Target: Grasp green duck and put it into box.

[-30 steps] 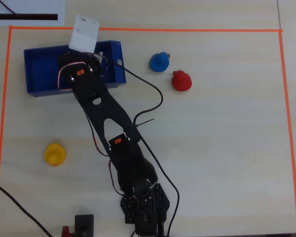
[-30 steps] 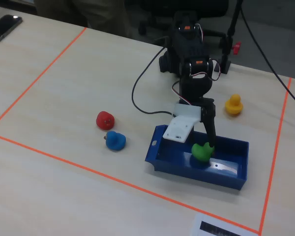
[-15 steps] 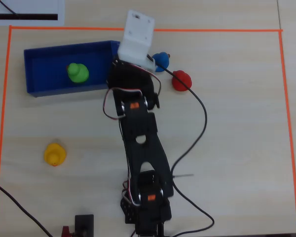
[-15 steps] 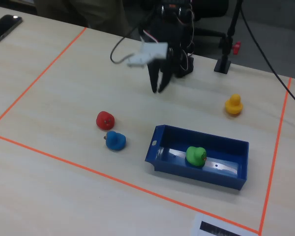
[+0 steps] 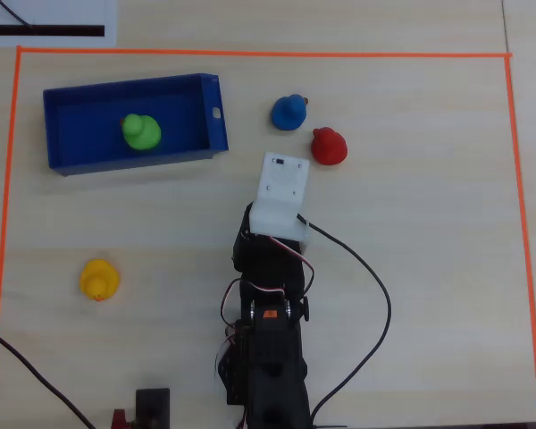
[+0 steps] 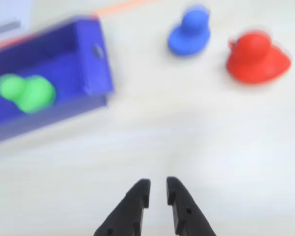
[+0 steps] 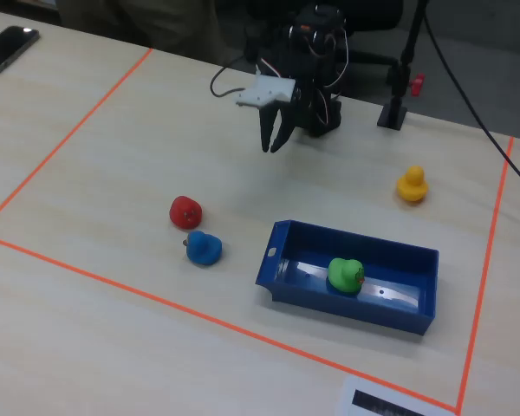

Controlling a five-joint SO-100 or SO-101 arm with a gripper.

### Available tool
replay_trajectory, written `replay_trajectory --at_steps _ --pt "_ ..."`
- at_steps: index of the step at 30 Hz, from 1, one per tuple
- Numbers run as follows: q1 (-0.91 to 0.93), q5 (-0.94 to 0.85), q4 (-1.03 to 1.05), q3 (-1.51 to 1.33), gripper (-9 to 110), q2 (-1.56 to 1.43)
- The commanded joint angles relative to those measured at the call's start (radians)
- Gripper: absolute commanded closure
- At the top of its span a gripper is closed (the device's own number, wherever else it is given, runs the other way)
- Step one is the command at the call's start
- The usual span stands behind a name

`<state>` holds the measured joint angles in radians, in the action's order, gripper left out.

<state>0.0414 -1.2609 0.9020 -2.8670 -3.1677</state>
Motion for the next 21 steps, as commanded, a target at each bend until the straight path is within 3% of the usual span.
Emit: replay_trajectory --at_steps 1,5,14,21 --pt "0.023 -0.015 0.014 -0.164 101 -0.141" --pt "0.02 0.002 0.032 -0.242 101 -0.143" --pt "0.015 -0.11 0.417 -0.244 101 -0.143" --pt "0.028 -0.103 0.416 -0.244 98 -0.143"
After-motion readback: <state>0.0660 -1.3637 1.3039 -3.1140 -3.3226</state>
